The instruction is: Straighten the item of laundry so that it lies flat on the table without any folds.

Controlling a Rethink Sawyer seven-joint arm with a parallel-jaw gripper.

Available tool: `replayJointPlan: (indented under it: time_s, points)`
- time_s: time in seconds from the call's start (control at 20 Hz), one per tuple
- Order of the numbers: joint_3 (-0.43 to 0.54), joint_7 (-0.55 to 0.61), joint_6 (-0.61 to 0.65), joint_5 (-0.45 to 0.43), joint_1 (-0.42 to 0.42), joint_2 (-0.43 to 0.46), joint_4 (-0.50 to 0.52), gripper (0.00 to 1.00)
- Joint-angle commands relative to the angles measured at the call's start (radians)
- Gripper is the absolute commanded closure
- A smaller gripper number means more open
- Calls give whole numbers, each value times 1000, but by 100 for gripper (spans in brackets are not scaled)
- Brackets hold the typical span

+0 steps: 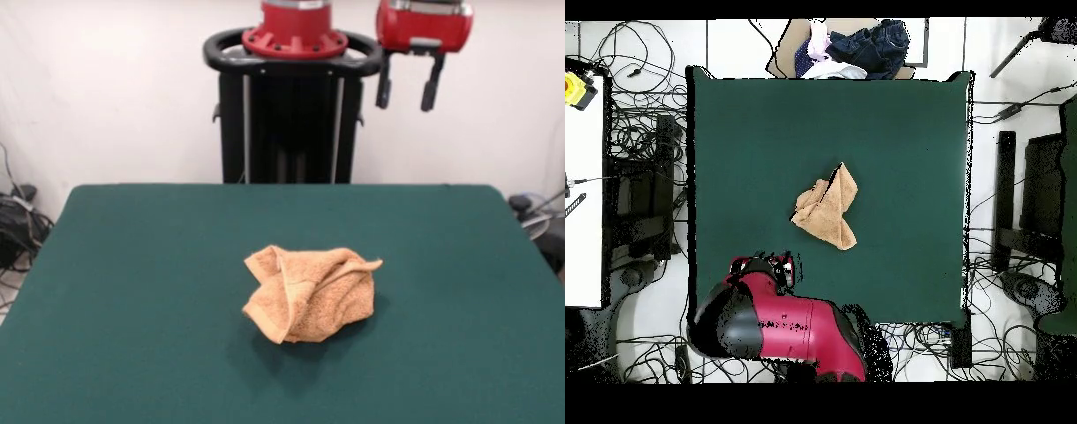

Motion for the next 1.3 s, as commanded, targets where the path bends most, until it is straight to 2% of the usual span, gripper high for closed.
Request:
replayJointPlan:
  time_s: [0.05,0.5,0.8,1.0,1.15,1.3]
  points:
    - [-77,264,-159,4,9,127,-28,0]
    - [-52,249,-343,33,-45,211,-48,0]
    - [7,266,-546,-1,-130,286,-45,0]
    - [40,254,-595,-17,-168,298,-45,0]
    - [84,242,-617,-32,-213,337,-68,0]
    - [102,239,-637,-27,-224,362,-78,0]
